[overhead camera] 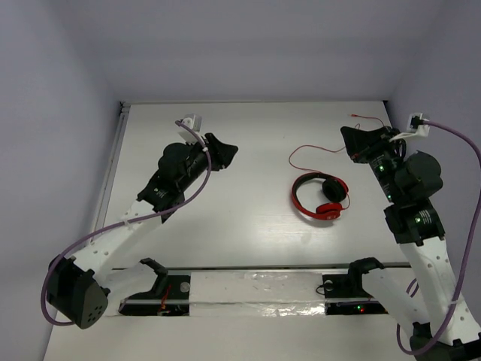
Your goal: Wrap the headphones
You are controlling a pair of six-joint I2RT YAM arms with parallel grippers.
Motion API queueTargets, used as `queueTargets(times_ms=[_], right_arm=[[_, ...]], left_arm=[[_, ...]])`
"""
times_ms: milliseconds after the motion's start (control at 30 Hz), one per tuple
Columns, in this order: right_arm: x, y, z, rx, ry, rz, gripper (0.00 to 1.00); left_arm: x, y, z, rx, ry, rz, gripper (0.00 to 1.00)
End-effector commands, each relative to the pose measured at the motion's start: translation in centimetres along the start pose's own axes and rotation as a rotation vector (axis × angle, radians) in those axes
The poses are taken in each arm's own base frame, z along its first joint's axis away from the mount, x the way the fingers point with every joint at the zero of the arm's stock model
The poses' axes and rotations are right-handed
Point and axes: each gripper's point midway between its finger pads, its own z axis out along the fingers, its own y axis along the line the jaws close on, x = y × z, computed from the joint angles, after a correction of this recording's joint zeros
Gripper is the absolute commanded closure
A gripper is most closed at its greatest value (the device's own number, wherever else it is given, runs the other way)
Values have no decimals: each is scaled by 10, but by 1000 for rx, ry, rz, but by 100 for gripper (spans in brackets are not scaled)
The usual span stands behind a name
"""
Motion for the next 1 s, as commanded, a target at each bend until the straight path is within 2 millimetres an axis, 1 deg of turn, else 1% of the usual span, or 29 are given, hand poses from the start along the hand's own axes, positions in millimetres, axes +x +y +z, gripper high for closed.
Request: queueTargets(times_ms=[0,33,67,100,133,167,200,233,267,300,367,400,467,500,533,567,600,633,667,700,733,767,800,833,867,900,967], right_arm=[[-13,-5,-4,55,-38,-13,78],[-14,-7,-4,64,-42,-9,80],[-12,-8,-3,65,-40,-7,87],[-12,-8,-3,65,-39,-7,94],[-12,-8,-3,67,-35,-8,100],[-13,-7,-3,61,-35,-11,100],[-14,-5,-3,56,-37,-13,100],[-16,-5,-3,57,-41,-15,100],[-17,-5,-4,60,-42,-19,100],[-20,-3,-4,57,-50,-20,100],[-21,-1,-5,56,-42,-23,100],[-22,1,-5,47,-41,-23,100],[-22,2,-6,40,-44,-19,100],[-21,2,-6,39,-43,-15,100],[-18,2,-5,31,-36,-14,100],[-16,2,-4,27,-33,-11,100],[-14,2,-3,23,-27,-9,100],[-13,3,-3,19,-21,-9,98],[-10,3,-2,11,-10,-10,94],[-9,4,-2,8,-7,-10,89],[-9,4,-2,4,-5,-10,68],[-8,4,-3,2,-4,-15,56],[-9,6,-4,-3,-4,-17,46],[-10,6,-5,-5,-6,-17,44],[-9,9,-6,-17,-2,-16,42],[-9,11,-8,-28,0,-13,41],[-7,14,-9,-44,10,-10,41]], left_arm=[[1,-7,-2,42,-26,-23,70],[6,-5,-1,29,-20,-43,74],[16,2,2,-2,-7,-66,83],[23,1,5,-2,11,-65,89],[29,-2,7,-4,28,-64,95],[44,-11,9,8,63,-56,100],[52,-8,14,-30,77,-31,100],[58,-12,17,-36,90,-17,100],[72,-21,17,-35,121,4,100],[81,-15,23,-87,137,27,100],[95,-17,26,-103,166,69,100],[109,-20,29,-118,195,95,100],[128,-25,31,-127,236,130,100],[146,-33,32,-147,265,170,100],[153,-39,33,-152,272,192,100],[161,-43,34,-161,282,216,90],[172,-41,41,-211,302,248,86],[181,-47,42,-218,314,263,84],[183,-45,46,-238,312,262,78],[183,-53,53,-218,309,237,74],[193,-53,60,-217,323,242,68],[198,-54,65,-214,332,243,58],[204,-59,80,-207,340,270,52],[206,-60,86,-221,347,285,52],[211,-58,93,-237,360,306,48],[219,-58,105,-248,378,336,46],[225,-61,117,-245,386,355,44]])
